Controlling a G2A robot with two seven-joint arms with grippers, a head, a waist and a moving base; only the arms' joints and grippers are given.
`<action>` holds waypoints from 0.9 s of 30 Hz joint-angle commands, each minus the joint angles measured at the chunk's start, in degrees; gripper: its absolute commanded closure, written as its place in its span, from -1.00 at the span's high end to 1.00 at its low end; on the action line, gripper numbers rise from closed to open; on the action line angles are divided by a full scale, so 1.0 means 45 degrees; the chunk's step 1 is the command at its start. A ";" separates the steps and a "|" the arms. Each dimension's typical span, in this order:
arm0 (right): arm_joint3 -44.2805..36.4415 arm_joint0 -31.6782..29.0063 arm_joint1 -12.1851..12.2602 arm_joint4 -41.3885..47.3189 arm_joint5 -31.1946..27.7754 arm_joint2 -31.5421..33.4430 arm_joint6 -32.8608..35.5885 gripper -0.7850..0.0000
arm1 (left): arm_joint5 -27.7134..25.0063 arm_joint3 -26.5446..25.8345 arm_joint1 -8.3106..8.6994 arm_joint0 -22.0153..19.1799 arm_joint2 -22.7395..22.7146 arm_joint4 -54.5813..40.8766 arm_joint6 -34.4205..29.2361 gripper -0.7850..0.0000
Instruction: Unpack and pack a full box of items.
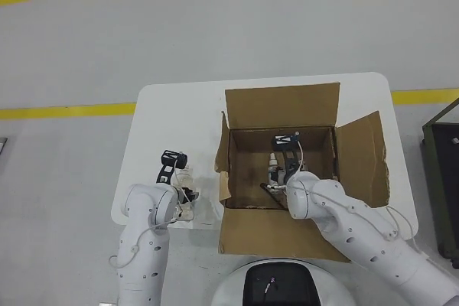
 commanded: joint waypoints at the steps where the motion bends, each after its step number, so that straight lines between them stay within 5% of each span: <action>1: 0.0333 0.0108 -0.0092 0.0048 -0.0084 -0.0110 -0.0009 -0.04 | 0.0000 0.0000 0.0000 0.0000 0.0000 0.0000 0.0000 1.00; 27: 0.2251 0.0630 -0.0942 -0.0380 -0.0495 -0.0657 0.0577 -0.08 | 0.0000 0.0000 0.0000 0.0000 0.0000 0.0000 0.0000 1.00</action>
